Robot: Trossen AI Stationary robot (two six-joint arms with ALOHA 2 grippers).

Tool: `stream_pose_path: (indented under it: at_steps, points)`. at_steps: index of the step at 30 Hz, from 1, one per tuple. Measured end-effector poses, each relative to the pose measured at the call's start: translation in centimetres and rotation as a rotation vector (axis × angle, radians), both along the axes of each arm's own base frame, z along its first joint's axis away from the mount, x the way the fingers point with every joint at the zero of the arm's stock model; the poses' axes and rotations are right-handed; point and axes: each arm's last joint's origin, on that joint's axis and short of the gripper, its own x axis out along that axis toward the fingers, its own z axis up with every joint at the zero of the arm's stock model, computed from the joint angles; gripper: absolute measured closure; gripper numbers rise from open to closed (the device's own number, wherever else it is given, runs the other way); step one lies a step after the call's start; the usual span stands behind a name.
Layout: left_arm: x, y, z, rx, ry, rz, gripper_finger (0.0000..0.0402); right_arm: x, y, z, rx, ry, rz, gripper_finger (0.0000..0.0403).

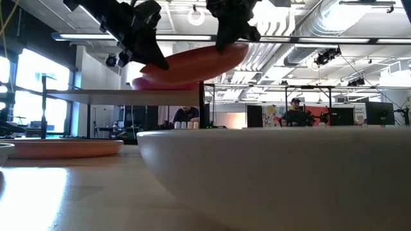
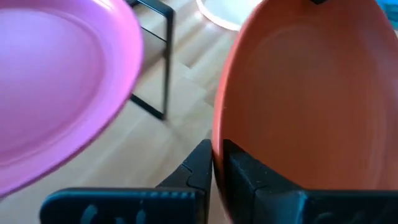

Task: Place and stack plates onto a shelf
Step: Stack the orange plate on top of the pink plate

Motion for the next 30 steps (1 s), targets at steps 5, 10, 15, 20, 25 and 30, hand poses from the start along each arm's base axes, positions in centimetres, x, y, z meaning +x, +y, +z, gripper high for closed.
stream_pose_path:
  at_steps: [5,10,15,20,25,30]
  points:
    - [0.1,0.8,0.1,-0.093,-0.024,-0.073,0.0346,0.1,0.0,0.0,-0.001,-0.008,-0.030,0.0402]
    - [0.3,1.3,0.4,-0.194,-0.087,-0.143,0.0312,0.1,-0.1,0.0,0.013,-0.014,-0.055,0.0402]
    - [0.0,1.9,1.1,-0.228,-0.137,-0.157,0.0293,0.0,0.0,0.0,0.024,-0.009,-0.073,0.0402]
    - [-1.2,2.2,2.6,-0.204,-0.202,-0.148,0.0291,0.0,0.0,0.0,0.025,-0.006,-0.072,0.0402]
    - [-2.7,2.6,4.2,-0.146,-0.265,-0.130,0.0291,-0.1,-0.1,0.0,0.024,0.000,-0.075,0.0402]
    - [-3.5,2.9,4.8,-0.122,-0.285,-0.112,0.0291,0.0,-0.1,0.0,0.002,-0.008,-0.087,0.0402]
